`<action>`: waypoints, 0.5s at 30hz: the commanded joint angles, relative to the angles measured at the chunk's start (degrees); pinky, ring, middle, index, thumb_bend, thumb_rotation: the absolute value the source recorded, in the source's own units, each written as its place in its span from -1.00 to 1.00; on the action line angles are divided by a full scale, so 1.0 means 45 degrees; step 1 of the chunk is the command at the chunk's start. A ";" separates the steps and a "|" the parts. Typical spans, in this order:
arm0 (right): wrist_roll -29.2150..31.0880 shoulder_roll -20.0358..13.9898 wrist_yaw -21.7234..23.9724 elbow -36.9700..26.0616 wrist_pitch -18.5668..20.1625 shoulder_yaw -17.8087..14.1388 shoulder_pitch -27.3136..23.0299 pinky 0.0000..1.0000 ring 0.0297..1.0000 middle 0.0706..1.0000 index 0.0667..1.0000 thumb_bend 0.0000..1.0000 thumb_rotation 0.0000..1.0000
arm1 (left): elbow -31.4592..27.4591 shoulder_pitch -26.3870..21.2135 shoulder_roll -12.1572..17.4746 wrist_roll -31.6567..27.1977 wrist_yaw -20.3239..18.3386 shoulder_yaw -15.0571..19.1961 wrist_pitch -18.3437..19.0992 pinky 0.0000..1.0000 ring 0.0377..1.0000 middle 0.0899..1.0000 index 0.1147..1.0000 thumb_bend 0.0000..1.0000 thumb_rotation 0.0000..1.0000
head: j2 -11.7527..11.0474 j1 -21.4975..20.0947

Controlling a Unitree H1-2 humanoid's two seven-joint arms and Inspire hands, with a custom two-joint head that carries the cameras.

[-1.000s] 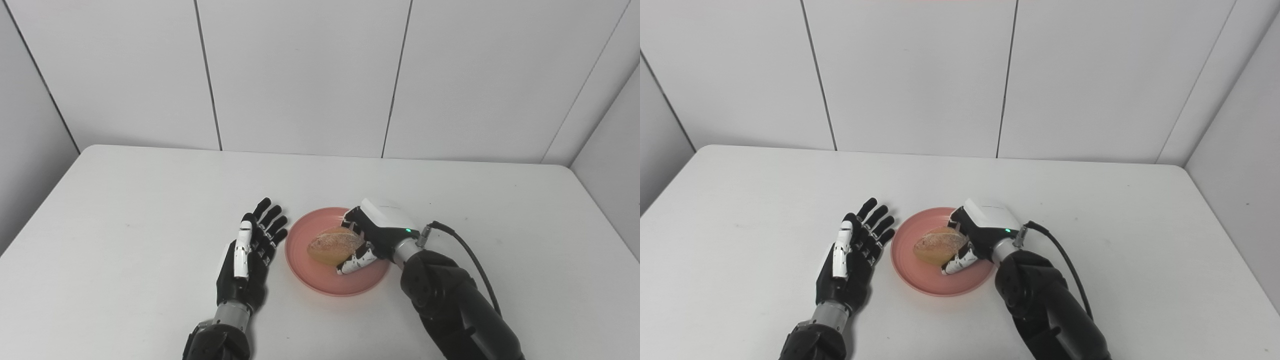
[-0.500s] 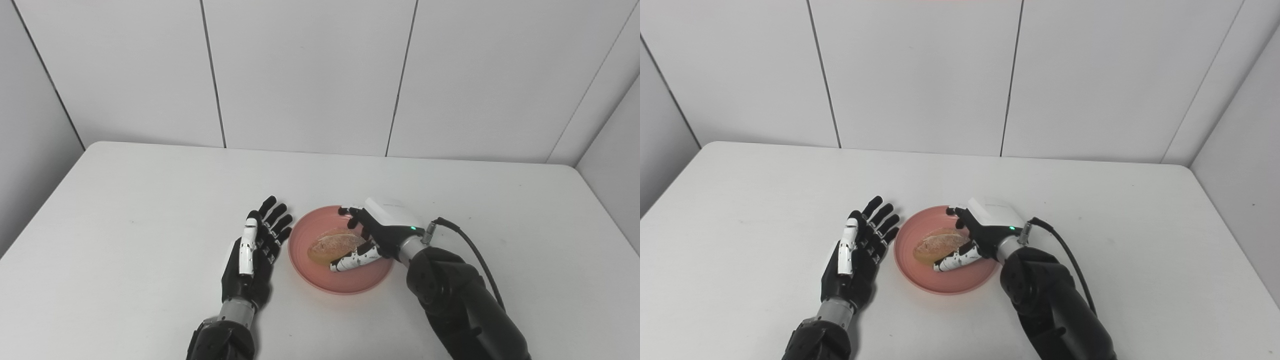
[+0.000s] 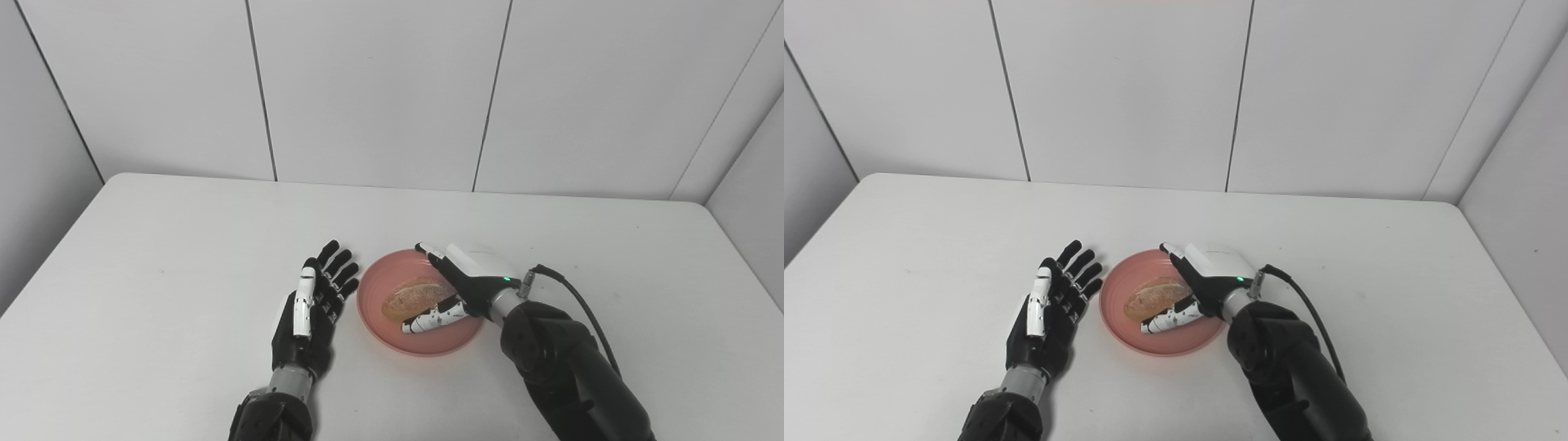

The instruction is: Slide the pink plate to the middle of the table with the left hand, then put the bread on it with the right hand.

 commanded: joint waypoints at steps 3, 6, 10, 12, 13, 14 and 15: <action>-0.0116 -0.0240 0.0077 -0.0856 -0.0136 -0.0107 -0.0613 0.77 0.89 0.91 0.96 1.00 0.19 | 0.0024 0.0139 -0.0123 0.0094 0.0071 -0.0046 0.0229 0.78 0.74 0.75 0.71 -0.23 1.00 | -0.0092 0.0010; -0.0035 -0.0286 0.0079 -0.1190 -0.0166 -0.0209 -0.0580 0.76 0.90 0.93 0.98 1.00 0.26 | 0.0080 0.0133 -0.0118 0.0121 0.0081 -0.0036 0.0167 0.78 0.74 0.75 0.71 -0.22 1.00 | -0.0113 0.0005; 0.0140 -0.0349 0.0042 -0.1930 -0.0167 -0.0469 -0.0507 0.70 0.88 0.94 0.99 1.00 0.28 | 0.0139 0.0111 -0.0114 0.0052 0.0067 0.0011 0.0169 0.77 0.73 0.74 0.71 -0.22 1.00 | -0.0188 -0.0011; 0.0340 -0.0375 -0.0034 -0.2314 -0.0201 -0.0673 -0.0420 0.64 0.86 0.93 0.99 1.00 0.27 | 0.0162 0.0107 -0.0091 0.0041 0.0029 0.0010 0.0146 0.77 0.73 0.75 0.71 -0.22 1.00 | -0.0215 -0.0024; 0.0467 -0.0386 -0.0084 -0.2465 -0.0220 -0.0784 -0.0369 0.61 0.85 0.93 0.98 1.00 0.27 | 0.0181 0.0105 -0.0075 0.0045 0.0008 0.0007 0.0119 0.77 0.74 0.75 0.72 -0.22 1.00 | -0.0229 -0.0038; 0.0585 -0.0419 -0.0132 -0.2649 -0.0249 -0.0902 -0.0309 0.59 0.83 0.92 0.97 1.00 0.27 | 0.0199 0.0097 -0.0069 0.0043 0.0007 0.0015 0.0118 0.77 0.74 0.75 0.72 -0.22 1.00 | -0.0232 -0.0043; 0.0657 -0.0439 -0.0156 -0.2766 -0.0273 -0.0981 -0.0268 0.58 0.82 0.91 0.96 1.00 0.27 | 0.0211 0.0091 -0.0067 0.0039 0.0011 0.0022 0.0120 0.78 0.74 0.75 0.72 -0.22 1.00 | -0.0232 -0.0043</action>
